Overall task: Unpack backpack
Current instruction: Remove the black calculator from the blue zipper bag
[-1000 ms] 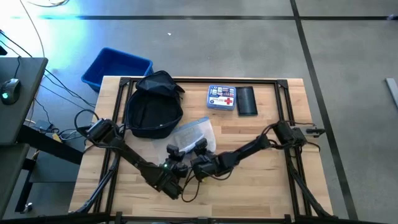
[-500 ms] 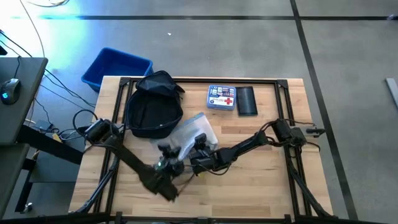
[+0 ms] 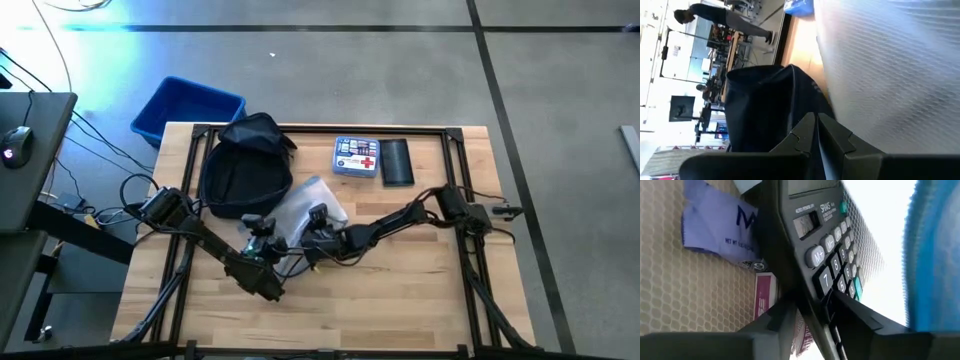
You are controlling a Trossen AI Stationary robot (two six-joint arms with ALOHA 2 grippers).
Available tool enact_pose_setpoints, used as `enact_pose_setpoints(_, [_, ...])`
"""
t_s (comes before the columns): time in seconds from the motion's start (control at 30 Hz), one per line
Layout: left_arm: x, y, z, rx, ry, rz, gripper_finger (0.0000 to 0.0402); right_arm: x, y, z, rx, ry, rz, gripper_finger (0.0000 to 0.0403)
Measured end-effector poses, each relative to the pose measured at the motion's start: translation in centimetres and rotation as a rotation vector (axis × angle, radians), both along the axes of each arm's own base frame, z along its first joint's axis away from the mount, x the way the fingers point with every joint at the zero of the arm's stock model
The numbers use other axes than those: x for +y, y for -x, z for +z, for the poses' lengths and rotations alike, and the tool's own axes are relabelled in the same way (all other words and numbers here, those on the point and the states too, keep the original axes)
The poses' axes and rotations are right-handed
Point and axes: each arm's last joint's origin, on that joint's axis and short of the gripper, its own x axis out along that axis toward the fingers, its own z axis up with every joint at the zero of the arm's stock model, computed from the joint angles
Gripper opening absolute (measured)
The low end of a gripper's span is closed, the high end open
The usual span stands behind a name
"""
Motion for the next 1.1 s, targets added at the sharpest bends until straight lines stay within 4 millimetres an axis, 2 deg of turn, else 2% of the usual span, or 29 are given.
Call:
enact_pose_setpoints(0.13, [-0.1,0.1,0.0,0.0,0.002,0.001,0.0,0.1,0.1,0.0,-0.009,0.003,-0.02,0.0043])
enact_pose_setpoints(0.2, [-0.1,0.1,0.0,0.0,0.003,0.0,0.0,0.9,0.2,0.0,-0.011,0.007,-0.006,0.0014])
enact_pose_setpoints(0.3, [-0.2,0.1,0.0,0.001,0.006,-0.002,0.0,2.4,0.7,0.4,0.016,0.051,0.02,0.0])
enact_pose_setpoints(0.47, [-0.2,0.2,0.0,-0.012,0.011,0.002,0.0,5.5,1.2,2.2,0.016,0.054,0.071,0.0001])
enact_pose_setpoints(0.57, [-0.2,0.1,-0.1,-0.016,0.013,0.003,0.0,6.4,1.2,2.7,-0.012,0.028,0.077,0.0001])
enact_pose_setpoints(0.9, [0.0,0.0,-0.1,-0.026,0.016,0.019,0.0,6.2,1.4,2.6,0.02,0.04,0.071,0.0006])
enact_pose_setpoints(1.0, [0.0,0.1,-0.1,-0.026,0.016,0.019,0.0,5.9,1.4,2.5,0.032,0.037,0.065,0.003])
enact_pose_setpoints(1.1, [-0.1,0.1,-0.1,-0.028,0.018,0.015,0.0,5.5,1.4,2.4,0.034,-0.001,0.054,0.0071])
